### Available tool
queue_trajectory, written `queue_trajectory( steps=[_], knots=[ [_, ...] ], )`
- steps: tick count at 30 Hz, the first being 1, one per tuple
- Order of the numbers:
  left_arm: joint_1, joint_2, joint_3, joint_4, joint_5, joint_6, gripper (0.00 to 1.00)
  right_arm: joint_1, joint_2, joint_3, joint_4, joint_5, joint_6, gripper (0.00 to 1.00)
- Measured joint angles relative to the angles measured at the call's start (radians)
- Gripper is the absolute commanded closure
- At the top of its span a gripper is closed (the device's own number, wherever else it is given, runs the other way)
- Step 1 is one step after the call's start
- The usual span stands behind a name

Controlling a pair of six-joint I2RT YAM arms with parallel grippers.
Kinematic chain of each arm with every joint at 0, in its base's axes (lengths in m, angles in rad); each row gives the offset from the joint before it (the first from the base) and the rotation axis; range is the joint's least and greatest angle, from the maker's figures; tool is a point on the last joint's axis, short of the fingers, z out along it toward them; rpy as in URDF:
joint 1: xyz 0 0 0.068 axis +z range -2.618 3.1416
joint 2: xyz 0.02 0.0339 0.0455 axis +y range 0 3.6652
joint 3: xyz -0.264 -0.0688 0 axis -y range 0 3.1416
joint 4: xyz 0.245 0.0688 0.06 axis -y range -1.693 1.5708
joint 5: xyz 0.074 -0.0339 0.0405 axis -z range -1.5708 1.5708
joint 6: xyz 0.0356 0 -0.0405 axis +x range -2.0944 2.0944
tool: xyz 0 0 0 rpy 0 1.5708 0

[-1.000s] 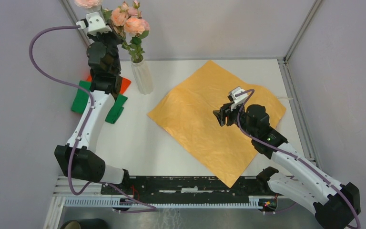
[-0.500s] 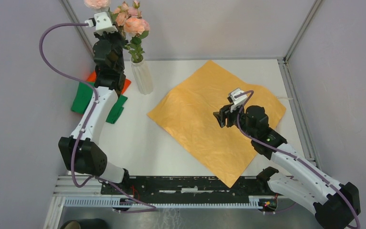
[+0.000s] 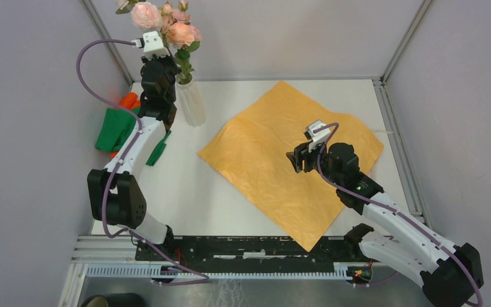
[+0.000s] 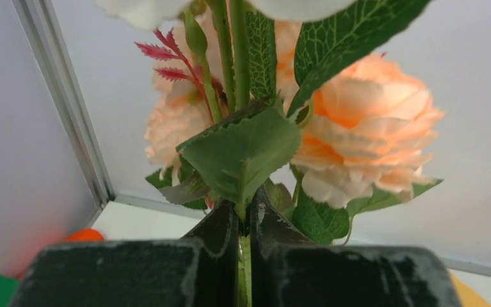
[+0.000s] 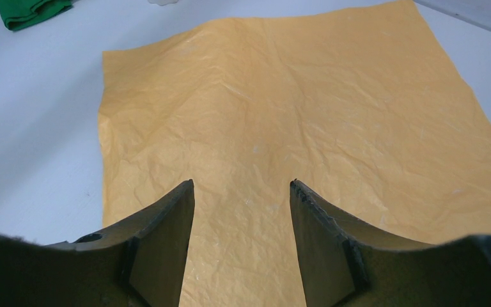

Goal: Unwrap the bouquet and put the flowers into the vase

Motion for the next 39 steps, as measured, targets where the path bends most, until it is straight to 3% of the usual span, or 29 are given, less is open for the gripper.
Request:
queue_trajectory(
  steps=[20, 28, 35, 39],
  knots=[
    [0.0, 0.125, -0.051, 0.051, 0.012, -0.05, 0.97, 0.0, 0.005, -0.025, 0.003, 0.048, -0.015, 0.38],
    [0.0, 0.157, -0.051, 0.055, 0.032, -0.068, 0.86, 0.0, 0.013, -0.026, 0.008, 0.052, -0.022, 0.38],
    [0.0, 0.157, -0.077, 0.063, 0.035, -0.093, 0.6, 0.0, 0.02, -0.026, 0.008, 0.052, -0.022, 0.38],
    [0.001, 0.157, -0.089, 0.061, 0.033, -0.1, 0.55, 0.0, 0.02, -0.026, 0.008, 0.052, -0.022, 0.38]
  ],
)
